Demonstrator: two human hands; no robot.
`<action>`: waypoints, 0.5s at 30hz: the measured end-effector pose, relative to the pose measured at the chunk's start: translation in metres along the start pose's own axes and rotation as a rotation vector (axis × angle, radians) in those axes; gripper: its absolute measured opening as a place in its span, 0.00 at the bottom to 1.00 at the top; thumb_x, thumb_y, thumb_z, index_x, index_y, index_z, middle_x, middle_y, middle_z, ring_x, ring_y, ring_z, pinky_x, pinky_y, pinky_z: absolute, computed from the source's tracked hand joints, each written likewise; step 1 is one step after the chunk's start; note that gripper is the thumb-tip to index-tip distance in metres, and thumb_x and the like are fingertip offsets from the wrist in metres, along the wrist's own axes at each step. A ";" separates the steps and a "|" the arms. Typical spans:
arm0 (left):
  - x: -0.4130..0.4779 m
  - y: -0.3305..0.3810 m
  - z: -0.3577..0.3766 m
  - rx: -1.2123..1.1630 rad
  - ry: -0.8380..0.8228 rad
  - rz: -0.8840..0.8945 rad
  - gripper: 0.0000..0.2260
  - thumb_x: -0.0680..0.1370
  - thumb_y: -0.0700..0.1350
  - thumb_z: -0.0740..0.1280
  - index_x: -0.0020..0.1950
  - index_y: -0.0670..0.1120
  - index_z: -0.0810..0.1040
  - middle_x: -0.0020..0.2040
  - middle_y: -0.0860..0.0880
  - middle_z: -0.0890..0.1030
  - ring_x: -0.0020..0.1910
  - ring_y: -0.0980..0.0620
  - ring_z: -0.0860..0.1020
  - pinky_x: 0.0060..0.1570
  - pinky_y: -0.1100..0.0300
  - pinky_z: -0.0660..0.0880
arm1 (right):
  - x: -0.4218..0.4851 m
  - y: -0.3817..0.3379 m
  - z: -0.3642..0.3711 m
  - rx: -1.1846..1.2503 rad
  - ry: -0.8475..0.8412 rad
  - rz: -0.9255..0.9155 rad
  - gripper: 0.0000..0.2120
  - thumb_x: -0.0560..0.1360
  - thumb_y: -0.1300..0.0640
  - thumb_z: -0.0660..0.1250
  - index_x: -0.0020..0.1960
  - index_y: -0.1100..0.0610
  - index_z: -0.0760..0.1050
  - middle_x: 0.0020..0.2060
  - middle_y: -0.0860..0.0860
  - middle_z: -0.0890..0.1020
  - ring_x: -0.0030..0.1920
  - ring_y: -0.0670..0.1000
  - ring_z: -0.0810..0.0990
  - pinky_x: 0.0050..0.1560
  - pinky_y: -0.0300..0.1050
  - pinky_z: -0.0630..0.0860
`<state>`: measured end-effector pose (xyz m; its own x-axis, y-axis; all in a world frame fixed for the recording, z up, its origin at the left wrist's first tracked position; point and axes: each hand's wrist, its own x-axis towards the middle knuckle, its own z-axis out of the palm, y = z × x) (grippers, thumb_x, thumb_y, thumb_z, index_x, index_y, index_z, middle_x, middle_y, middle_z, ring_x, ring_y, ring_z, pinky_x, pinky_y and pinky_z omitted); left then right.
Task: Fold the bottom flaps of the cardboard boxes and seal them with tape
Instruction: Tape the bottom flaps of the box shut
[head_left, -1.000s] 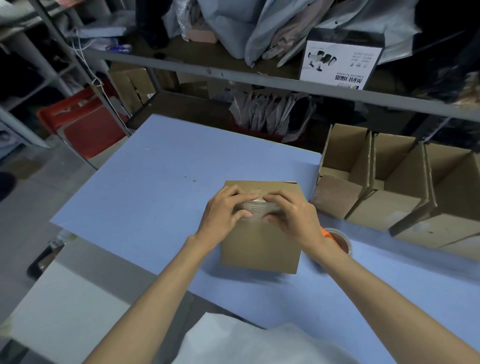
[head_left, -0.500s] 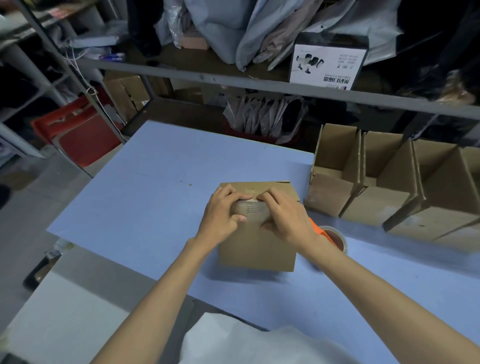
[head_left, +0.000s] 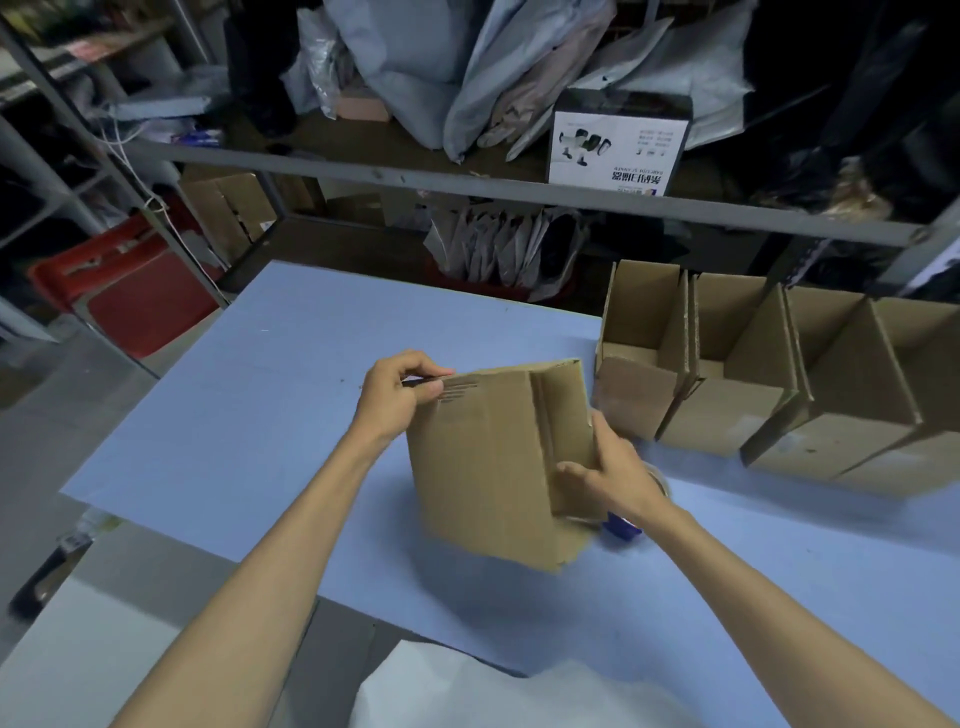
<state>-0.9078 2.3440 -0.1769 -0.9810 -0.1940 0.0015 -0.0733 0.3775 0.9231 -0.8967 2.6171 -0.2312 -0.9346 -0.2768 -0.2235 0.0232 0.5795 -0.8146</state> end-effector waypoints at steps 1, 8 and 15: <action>0.003 0.002 0.001 0.004 -0.026 -0.009 0.14 0.72 0.29 0.69 0.44 0.48 0.83 0.45 0.52 0.82 0.47 0.57 0.79 0.54 0.57 0.74 | -0.003 0.000 0.002 0.068 0.032 -0.024 0.23 0.73 0.58 0.71 0.64 0.48 0.66 0.54 0.45 0.78 0.57 0.53 0.76 0.49 0.44 0.73; -0.006 0.019 0.036 0.099 0.010 -0.203 0.25 0.72 0.61 0.71 0.63 0.52 0.71 0.59 0.52 0.73 0.54 0.54 0.75 0.55 0.56 0.75 | 0.016 -0.036 0.010 -0.117 0.352 -0.106 0.35 0.75 0.64 0.62 0.75 0.47 0.50 0.39 0.57 0.82 0.41 0.60 0.79 0.44 0.57 0.77; 0.027 0.025 0.044 0.319 0.056 -0.095 0.15 0.73 0.37 0.67 0.59 0.47 0.78 0.52 0.50 0.80 0.46 0.49 0.80 0.44 0.58 0.76 | 0.048 -0.062 -0.012 -0.199 0.359 -0.133 0.34 0.68 0.63 0.63 0.72 0.55 0.55 0.32 0.56 0.78 0.35 0.61 0.76 0.40 0.52 0.75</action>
<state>-0.9437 2.3878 -0.1704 -0.9564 -0.2880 -0.0493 -0.2250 0.6181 0.7532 -0.9473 2.5771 -0.1849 -0.9899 -0.0952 0.1049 -0.1415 0.7028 -0.6971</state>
